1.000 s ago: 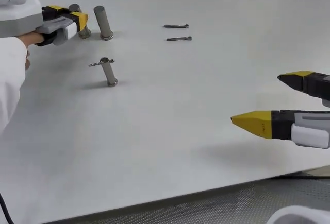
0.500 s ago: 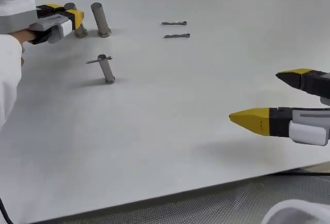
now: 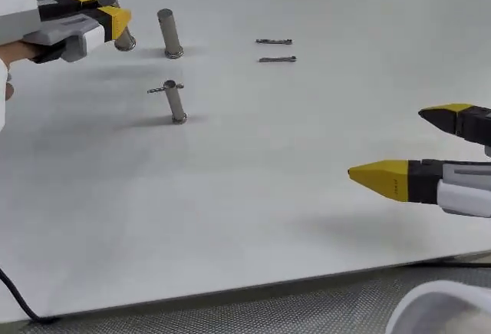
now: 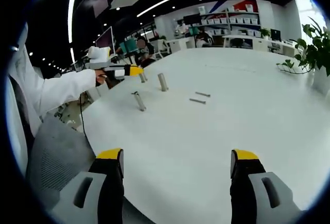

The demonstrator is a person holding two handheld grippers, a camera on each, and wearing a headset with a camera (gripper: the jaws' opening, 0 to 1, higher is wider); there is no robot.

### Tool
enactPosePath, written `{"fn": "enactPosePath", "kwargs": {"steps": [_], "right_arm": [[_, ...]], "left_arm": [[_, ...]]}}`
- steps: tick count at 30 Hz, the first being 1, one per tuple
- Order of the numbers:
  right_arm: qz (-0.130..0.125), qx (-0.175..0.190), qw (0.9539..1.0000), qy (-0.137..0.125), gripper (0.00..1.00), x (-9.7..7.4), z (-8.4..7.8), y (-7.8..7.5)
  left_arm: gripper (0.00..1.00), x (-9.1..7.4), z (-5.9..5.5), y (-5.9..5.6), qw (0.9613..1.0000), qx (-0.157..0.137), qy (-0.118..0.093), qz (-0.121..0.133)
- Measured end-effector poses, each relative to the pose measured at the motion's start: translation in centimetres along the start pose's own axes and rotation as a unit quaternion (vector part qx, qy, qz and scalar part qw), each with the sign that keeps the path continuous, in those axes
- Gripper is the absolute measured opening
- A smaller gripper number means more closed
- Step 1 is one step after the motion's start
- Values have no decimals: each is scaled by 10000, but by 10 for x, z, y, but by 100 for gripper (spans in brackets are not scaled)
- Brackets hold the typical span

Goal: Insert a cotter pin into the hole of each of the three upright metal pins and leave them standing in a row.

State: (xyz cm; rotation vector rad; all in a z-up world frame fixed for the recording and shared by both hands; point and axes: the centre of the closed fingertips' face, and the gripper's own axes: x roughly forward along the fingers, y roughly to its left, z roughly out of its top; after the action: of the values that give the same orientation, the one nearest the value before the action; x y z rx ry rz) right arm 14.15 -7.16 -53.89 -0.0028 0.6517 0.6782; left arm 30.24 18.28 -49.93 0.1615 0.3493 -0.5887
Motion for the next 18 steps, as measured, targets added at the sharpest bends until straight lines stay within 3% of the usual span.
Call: {"fn": "enactPosePath", "kwargs": {"steps": [2,9,11,14,18], "right_arm": [[22,-34,10000,-26,83,0,2,2],[75,-150,9998,-92,83,-4,6,10],[74,-168,9998,-106,83,-5,7,11],[71,-212,9997,-137,83,-9,7,13],[31,-242,9996,-126,83,-15,4,15]], "left_arm": [[9,-9,4,-10,9996,232,-25,-164],[9,-44,12,-54,9976,336,-99,-597],[9,-48,14,-60,9973,332,-131,-640],[9,-57,19,-79,9956,394,-208,-821],[9,-59,14,-97,9926,467,-155,-1110]]}}
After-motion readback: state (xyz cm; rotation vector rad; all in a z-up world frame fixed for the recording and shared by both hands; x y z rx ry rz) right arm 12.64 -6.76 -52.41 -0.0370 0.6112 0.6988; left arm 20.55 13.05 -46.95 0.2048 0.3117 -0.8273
